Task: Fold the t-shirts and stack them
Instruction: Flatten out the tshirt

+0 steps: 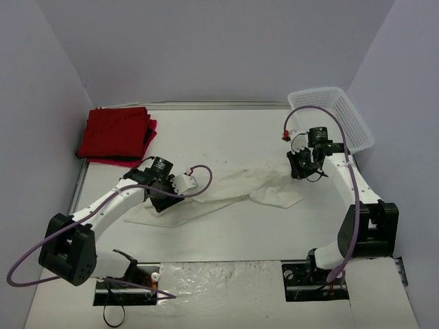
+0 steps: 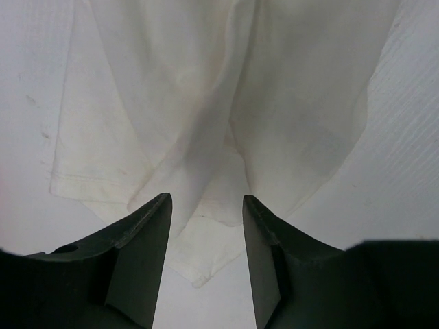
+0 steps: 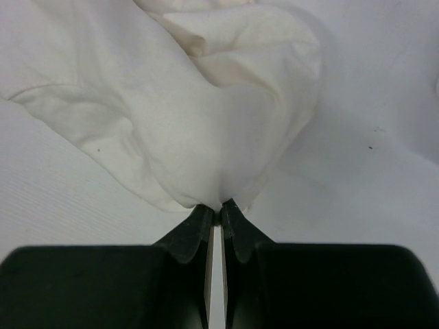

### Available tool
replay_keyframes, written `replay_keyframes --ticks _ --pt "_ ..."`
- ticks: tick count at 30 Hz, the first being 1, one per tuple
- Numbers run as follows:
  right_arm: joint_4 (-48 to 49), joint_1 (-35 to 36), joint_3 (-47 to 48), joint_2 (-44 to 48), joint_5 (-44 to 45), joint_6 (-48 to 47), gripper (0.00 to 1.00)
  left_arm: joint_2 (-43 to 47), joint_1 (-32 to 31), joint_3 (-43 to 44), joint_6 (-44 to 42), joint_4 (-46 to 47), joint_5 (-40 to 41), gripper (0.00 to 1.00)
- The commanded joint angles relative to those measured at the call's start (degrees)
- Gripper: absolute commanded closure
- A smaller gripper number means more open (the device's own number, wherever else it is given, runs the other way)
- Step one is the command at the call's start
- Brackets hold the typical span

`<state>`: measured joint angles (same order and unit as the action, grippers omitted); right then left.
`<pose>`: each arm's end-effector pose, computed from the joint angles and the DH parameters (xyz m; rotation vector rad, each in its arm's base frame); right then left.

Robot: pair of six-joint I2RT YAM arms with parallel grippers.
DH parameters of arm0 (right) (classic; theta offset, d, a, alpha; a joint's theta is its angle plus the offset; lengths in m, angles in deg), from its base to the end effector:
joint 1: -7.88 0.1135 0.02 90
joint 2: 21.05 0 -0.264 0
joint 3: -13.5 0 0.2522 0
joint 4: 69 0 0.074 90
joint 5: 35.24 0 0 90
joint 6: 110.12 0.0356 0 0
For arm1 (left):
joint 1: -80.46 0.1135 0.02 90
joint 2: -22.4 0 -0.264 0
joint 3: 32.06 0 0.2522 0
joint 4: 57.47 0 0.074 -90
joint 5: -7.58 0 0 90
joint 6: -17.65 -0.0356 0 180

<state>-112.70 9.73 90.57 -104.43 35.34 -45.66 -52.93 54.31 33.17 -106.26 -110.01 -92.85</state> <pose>0.3088 0.0218 0.2656 -0.7090 2.2821 0.2213 0.2229 -0.1166 0.2278 1.3756 2.2621 -0.1974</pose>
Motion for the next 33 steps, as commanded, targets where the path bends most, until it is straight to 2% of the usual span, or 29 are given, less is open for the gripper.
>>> replay_keyframes --ticks 1,10,19,21,23,27,33 --pt "1.1 -0.18 -1.43 -0.91 -1.85 1.02 1.0 -0.34 -0.13 -1.62 -1.5 2.22 1.82 0.55" --pt "1.63 -0.09 -2.58 -1.97 -1.94 1.02 1.0 -2.63 0.05 -5.41 -2.21 10.48 7.44 0.55" --pt "1.98 -0.09 -3.81 -3.02 -1.41 1.19 1.0 -5.7 0.93 -4.0 -3.7 11.98 7.62 0.56" --pt "2.07 -0.09 -3.72 -3.37 -1.15 1.19 1.0 -6.32 1.45 -3.65 -4.06 12.07 7.63 0.65" --pt "2.07 -0.09 -3.81 -3.72 -1.06 1.19 1.0 -6.67 1.63 -3.39 -4.23 11.89 7.45 0.79" --pt "2.16 -0.09 -3.63 -4.08 -0.97 1.19 1.0 -6.67 2.33 -3.21 -4.41 11.8 7.36 0.97" --pt "1.9 -0.09 -2.15 -2.33 -0.27 1.37 1.0 -4.65 4.26 -1.11 -2.75 11.1 7.45 0.98"
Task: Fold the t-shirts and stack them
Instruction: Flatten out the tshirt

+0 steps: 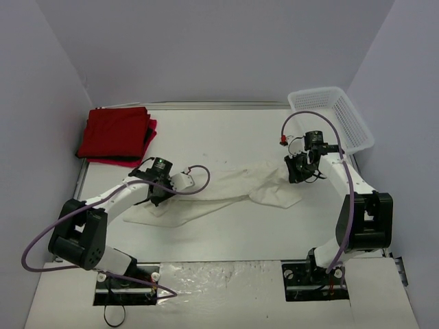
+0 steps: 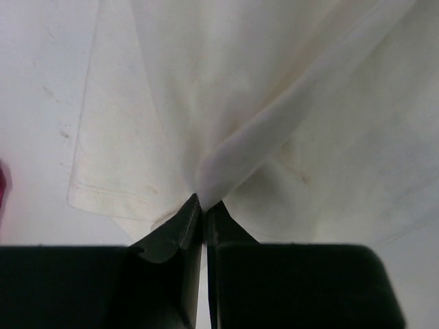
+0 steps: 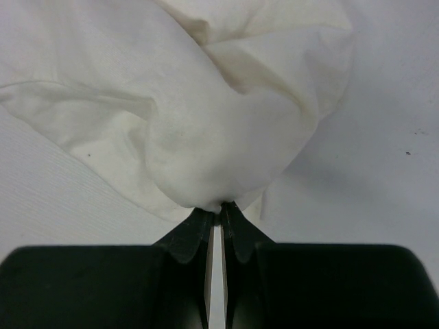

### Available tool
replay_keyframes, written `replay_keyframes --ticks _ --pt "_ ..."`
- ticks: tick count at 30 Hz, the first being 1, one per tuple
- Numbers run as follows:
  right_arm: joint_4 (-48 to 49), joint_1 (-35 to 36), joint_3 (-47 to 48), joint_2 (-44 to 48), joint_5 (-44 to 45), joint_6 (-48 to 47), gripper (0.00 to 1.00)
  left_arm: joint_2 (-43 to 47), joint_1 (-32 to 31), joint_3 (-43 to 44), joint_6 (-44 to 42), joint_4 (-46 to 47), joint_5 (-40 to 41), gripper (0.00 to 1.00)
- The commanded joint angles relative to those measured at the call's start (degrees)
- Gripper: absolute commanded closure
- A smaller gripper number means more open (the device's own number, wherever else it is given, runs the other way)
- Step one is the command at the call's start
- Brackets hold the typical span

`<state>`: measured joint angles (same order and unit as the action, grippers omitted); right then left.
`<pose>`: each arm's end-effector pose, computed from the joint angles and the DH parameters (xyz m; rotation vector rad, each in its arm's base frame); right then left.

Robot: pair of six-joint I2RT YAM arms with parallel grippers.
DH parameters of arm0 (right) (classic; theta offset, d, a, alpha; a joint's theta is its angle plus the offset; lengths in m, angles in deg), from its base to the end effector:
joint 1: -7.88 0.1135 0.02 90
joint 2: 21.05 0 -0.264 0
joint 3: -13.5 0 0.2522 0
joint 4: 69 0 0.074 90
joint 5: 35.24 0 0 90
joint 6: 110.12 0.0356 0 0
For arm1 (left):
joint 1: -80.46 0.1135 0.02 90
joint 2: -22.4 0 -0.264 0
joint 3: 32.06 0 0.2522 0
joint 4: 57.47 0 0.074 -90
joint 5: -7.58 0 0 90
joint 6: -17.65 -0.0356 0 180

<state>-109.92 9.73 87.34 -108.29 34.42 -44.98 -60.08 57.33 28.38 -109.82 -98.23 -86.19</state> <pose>0.3147 0.0225 0.2315 -0.7040 2.3528 0.2736 0.2467 -0.1079 0.1832 1.3617 2.2882 -0.0065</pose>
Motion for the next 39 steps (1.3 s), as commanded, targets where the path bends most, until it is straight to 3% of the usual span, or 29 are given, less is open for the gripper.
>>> replay_keyframes --ticks 1,4,11,22,29,34,39 --pt "-0.97 -0.09 1.79 2.07 0.91 0.69 1.0 2.84 1.42 5.16 1.43 -0.59 1.13 0.98" --pt "-3.24 -0.09 7.06 3.13 3.02 -0.01 1.0 3.29 2.13 11.12 5.91 -0.68 6.74 0.98" --pt "-6.06 -0.53 19.98 2.69 7.33 -0.63 1.0 7.41 4.59 24.67 12.77 -4.63 6.84 0.98" --pt "-7.64 -1.14 29.04 4.35 7.25 1.57 1.0 14.43 4.59 31.9 10.41 -12.97 10.45 0.98" --pt "-9.58 -1.14 27.47 18.74 5.66 2.8 1.0 26.92 4.68 31.11 13.73 -15.45 9.75 0.98" --pt "-12.12 -1.23 29.31 30.0 5.57 4.82 1.0 33.78 6.17 34.87 16.2 -21.93 3.78 0.98" --pt "-13.1 -1.58 30.37 33.45 7.15 5.35 1.0 38.18 8.98 35.07 20.85 -21.34 0.79 0.98"
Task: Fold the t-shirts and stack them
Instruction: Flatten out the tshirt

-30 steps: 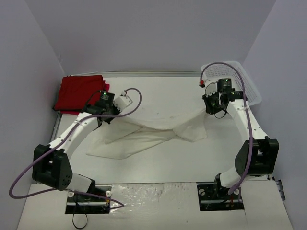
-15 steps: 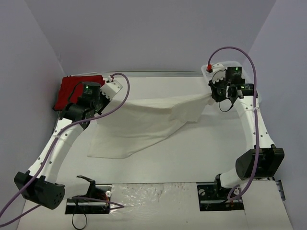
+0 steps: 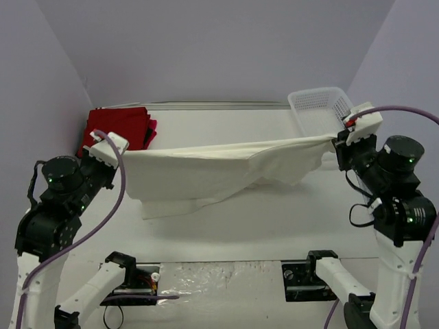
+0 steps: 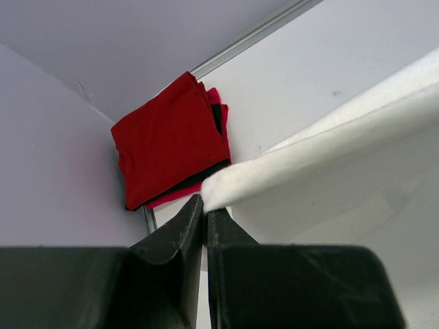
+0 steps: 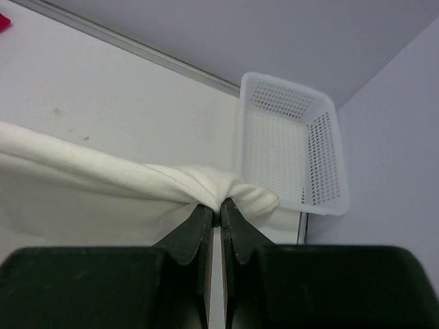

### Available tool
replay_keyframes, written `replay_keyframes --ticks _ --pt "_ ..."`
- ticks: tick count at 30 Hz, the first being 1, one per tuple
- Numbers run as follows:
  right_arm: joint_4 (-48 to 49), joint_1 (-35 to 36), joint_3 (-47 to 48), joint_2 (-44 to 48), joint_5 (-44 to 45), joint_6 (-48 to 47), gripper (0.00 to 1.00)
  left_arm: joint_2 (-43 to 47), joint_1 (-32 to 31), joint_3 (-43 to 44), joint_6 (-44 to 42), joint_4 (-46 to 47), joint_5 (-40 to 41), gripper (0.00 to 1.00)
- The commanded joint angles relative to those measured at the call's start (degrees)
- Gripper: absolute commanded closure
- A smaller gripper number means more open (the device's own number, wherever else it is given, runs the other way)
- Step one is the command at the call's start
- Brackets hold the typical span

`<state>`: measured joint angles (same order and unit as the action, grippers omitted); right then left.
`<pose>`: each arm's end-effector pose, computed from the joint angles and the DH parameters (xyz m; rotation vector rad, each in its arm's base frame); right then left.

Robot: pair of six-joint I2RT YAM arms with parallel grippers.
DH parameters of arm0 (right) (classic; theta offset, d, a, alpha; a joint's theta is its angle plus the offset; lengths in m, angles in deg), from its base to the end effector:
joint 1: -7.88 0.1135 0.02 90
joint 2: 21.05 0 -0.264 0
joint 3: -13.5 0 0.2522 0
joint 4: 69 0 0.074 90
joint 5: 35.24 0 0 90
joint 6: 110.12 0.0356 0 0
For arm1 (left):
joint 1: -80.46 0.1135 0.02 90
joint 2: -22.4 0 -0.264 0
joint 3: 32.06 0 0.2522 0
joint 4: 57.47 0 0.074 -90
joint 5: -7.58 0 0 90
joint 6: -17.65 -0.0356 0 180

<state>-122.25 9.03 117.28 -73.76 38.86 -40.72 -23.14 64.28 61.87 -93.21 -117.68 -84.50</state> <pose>0.1265 0.0123 0.5156 -0.5109 1.5242 -0.0398 0.1051 -0.0318 0.4680 0.5892 1.6765 0.0267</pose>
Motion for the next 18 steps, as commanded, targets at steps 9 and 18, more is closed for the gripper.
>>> replay_keyframes --ticks 9,18 --pt "7.3 -0.88 4.19 -14.51 6.23 1.79 1.0 -8.31 2.56 -0.18 7.68 11.35 7.96 0.98" --pt "10.83 -0.88 22.81 -37.17 9.39 1.53 1.0 -29.93 3.18 11.13 9.43 23.59 14.74 0.98"
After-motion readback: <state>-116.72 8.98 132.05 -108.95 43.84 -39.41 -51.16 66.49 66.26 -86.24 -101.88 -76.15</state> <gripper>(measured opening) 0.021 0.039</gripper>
